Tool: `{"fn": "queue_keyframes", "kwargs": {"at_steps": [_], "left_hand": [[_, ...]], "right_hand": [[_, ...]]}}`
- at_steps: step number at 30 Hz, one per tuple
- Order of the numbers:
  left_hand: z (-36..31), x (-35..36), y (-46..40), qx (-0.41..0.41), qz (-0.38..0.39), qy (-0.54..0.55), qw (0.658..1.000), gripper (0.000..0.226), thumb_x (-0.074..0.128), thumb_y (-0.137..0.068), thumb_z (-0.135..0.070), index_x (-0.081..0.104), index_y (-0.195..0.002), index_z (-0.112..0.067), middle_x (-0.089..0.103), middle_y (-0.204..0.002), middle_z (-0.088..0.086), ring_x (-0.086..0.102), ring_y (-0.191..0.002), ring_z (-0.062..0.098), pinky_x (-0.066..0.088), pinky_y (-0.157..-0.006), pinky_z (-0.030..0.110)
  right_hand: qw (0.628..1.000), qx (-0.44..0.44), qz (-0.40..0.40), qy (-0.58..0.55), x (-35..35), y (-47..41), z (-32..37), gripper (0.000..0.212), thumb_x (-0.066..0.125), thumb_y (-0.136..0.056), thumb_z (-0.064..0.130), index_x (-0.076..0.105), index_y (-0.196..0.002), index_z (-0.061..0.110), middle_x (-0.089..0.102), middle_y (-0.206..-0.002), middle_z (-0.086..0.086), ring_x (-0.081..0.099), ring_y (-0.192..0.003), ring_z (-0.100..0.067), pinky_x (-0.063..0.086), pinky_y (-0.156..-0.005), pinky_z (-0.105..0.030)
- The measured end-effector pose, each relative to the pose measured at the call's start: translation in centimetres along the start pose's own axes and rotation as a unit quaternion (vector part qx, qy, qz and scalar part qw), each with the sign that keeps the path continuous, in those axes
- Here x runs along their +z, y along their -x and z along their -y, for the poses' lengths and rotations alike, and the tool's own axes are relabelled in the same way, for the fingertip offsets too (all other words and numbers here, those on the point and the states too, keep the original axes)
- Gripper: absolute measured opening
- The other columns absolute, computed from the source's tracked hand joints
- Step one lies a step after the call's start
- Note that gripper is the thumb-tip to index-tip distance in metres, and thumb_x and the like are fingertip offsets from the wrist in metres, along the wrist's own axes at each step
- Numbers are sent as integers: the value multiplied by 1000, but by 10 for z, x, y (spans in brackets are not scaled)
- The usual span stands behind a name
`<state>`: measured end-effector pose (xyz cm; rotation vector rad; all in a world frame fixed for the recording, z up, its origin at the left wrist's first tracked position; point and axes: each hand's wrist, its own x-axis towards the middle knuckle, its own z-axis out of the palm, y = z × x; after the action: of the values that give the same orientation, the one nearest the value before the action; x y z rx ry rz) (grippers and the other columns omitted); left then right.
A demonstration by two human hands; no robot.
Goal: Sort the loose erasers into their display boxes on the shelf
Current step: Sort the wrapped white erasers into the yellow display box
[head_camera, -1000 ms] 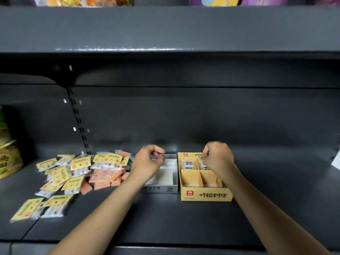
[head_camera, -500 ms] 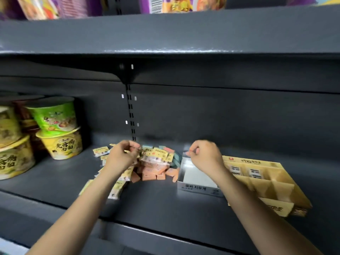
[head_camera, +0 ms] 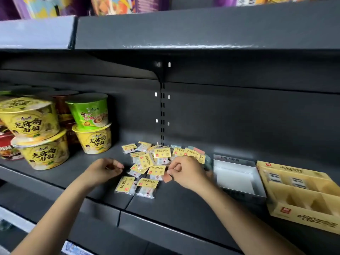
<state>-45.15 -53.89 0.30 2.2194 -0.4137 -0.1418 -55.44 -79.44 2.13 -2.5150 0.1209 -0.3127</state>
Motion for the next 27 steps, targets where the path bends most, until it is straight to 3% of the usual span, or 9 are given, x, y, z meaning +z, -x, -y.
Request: {"fn": "queue_keyframes", "kwargs": {"at_steps": [2,4,6,10,14,18,22,25,27], "left_hand": [[6,-5,5,22,42,-22,999,17,61,-83,-1,67,-90,-16,66,-85,4,60,-76,13,41,-65,3],[11,-11,9,66,103,-49,991,39,54,-80,10,66,-97,-23,65,-101,3,61,-92,6,42,-76,3],[13,-16,12,108,160,-65,979,58,48,-73,16,67,-103,-31,61,-115,-4,55,-109,-1,40,-90,8],[15,-16,10,140,248,-66,956,60,55,-70,3,63,-112,-38,54,-130,-16,45,-125,-1,36,-107,23],[28,-10,-1,156,240,-129,949,56,64,-73,-14,55,-116,-50,49,-130,-26,38,-129,6,29,-112,37],[32,-5,-7,174,206,-133,954,56,72,-73,-14,57,-110,-54,47,-127,-25,36,-127,5,26,-111,33],[37,-2,-10,197,183,-121,956,49,75,-73,-21,59,-106,-54,49,-124,-19,38,-124,4,27,-109,29],[35,-1,-8,222,179,-105,953,36,70,-73,-41,62,-107,-49,58,-112,-18,48,-113,6,35,-103,27],[30,0,-6,241,170,-61,954,36,64,-72,-56,66,-105,-42,63,-100,-13,56,-99,9,41,-91,20]], "right_hand": [[999,-19,35,0,11,-1,11,9,62,-85,21,70,-84,20,59,-69,15,56,-70,-5,47,-70,-25],[997,-29,71,5,21,-2,20,11,61,-87,21,71,-91,18,54,-70,17,56,-74,-6,47,-71,-24],[995,-29,94,11,28,-2,28,14,63,-87,25,70,-96,18,59,-78,13,60,-82,-10,52,-77,-29],[992,-21,123,37,37,-3,36,27,67,-83,31,66,-107,19,62,-101,4,59,-92,-13,50,-78,-28],[989,-22,133,62,40,-3,36,37,69,-82,35,62,-116,21,55,-108,4,49,-94,-11,39,-77,-24],[988,-17,137,74,42,-3,35,37,70,-82,37,60,-113,22,52,-118,2,48,-106,-14,36,-83,-25],[987,-16,133,88,43,0,34,35,68,-82,37,59,-111,21,51,-117,1,47,-107,-14,39,-87,-27],[990,-34,113,82,42,6,32,34,67,-84,35,58,-114,20,53,-116,2,51,-109,-15,43,-92,-30],[991,-46,107,62,39,11,31,33,64,-86,34,56,-116,23,53,-111,5,52,-103,-12,43,-85,-27]]}}
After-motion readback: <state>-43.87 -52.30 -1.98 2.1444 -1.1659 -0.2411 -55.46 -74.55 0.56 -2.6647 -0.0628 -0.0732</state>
